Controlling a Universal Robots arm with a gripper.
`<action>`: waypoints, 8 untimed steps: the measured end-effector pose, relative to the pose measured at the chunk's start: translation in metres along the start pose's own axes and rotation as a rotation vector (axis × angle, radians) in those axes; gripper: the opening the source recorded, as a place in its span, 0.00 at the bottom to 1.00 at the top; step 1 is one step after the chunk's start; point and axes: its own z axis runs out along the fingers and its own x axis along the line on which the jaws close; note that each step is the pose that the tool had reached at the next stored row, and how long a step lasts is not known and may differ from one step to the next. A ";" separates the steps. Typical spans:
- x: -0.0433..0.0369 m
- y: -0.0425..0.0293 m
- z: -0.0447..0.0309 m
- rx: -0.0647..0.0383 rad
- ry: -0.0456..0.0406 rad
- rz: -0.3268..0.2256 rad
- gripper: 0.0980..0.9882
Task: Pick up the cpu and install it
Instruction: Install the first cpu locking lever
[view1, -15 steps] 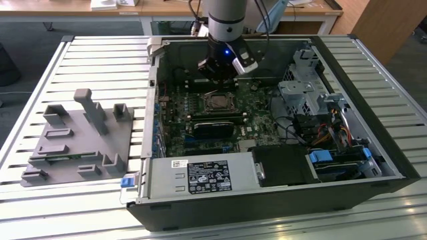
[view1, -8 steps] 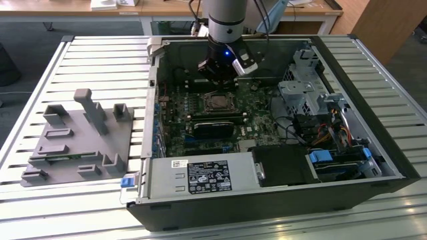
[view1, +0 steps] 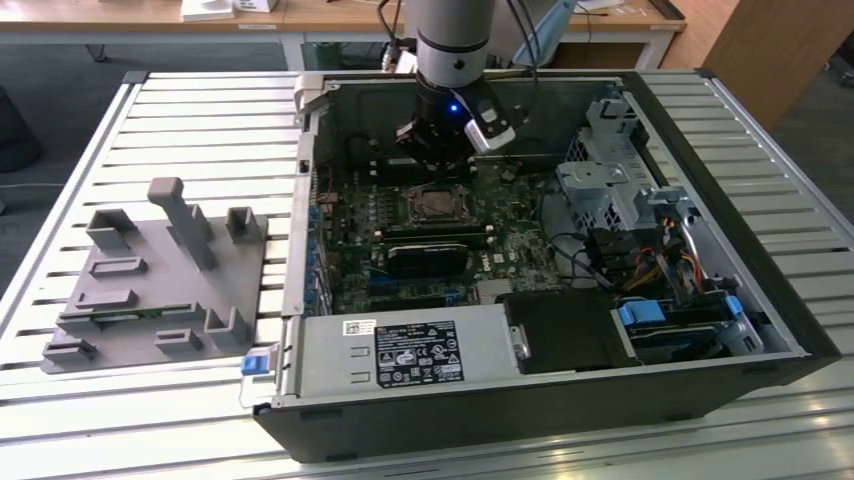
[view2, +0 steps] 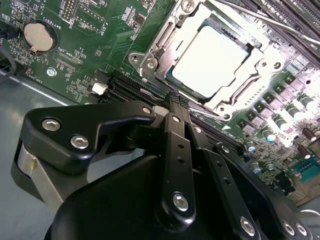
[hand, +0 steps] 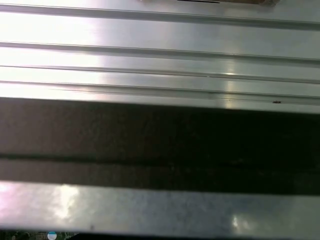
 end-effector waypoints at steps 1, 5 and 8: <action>0.0000 0.0000 0.0002 0.000 0.0000 0.000 0.01; 0.0000 -0.0001 0.0011 0.000 0.0001 0.000 0.01; -0.0001 -0.0001 0.0021 0.000 0.0000 0.000 0.01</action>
